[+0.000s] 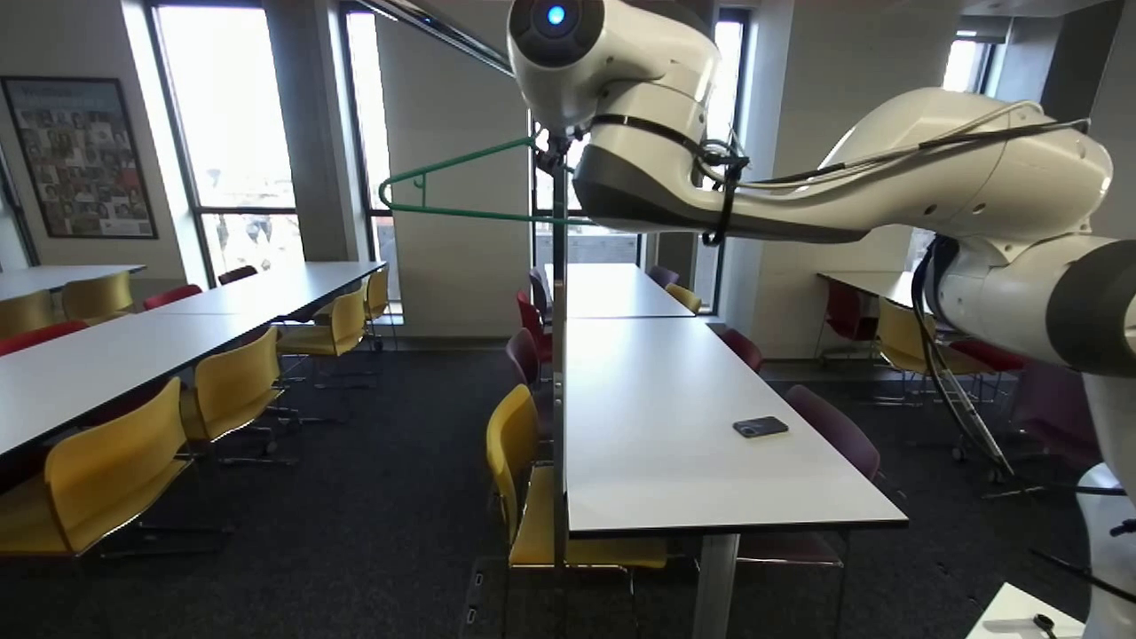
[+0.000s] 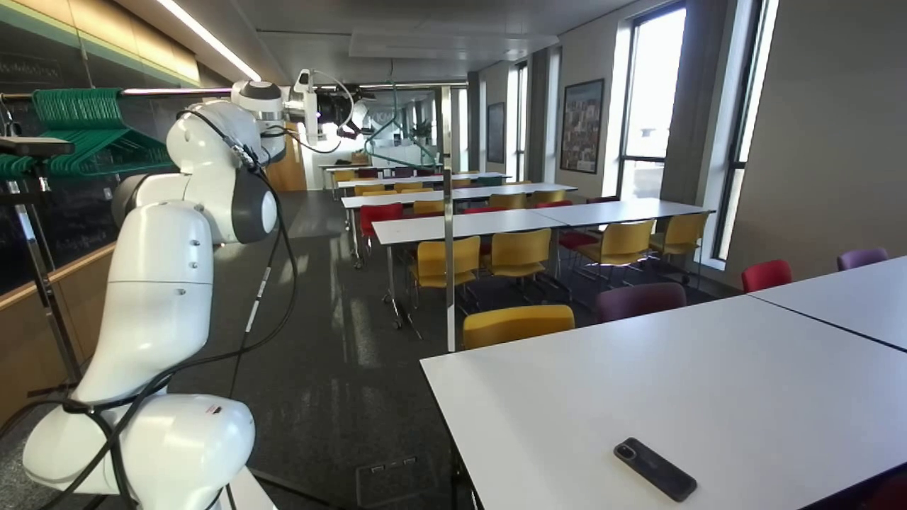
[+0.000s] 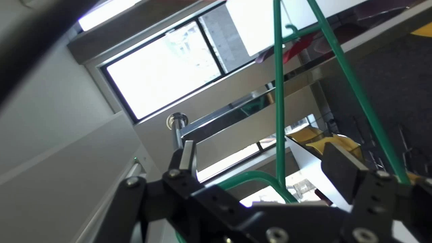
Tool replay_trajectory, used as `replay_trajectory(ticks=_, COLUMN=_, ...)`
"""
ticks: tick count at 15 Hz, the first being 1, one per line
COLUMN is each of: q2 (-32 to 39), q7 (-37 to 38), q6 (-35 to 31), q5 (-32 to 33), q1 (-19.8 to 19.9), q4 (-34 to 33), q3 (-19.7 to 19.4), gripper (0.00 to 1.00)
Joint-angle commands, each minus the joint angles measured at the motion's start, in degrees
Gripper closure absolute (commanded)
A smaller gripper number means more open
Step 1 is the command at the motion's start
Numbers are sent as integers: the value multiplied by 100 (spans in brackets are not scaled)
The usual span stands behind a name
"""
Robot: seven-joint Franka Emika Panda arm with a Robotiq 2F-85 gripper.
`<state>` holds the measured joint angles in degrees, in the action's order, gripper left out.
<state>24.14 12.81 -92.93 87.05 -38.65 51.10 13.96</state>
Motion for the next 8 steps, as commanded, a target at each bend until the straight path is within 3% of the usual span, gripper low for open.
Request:
replay_trajectory(ticks=1, q2=-457, q7=480, q6=-286, q5=-1010, q1=311, q4=544, q3=326, gripper=0)
replay_trajectory(ticks=8, q2=-957, q7=968, q6=-290, q5=-3865, q1=982, q4=2006, q3=751, gripper=0)
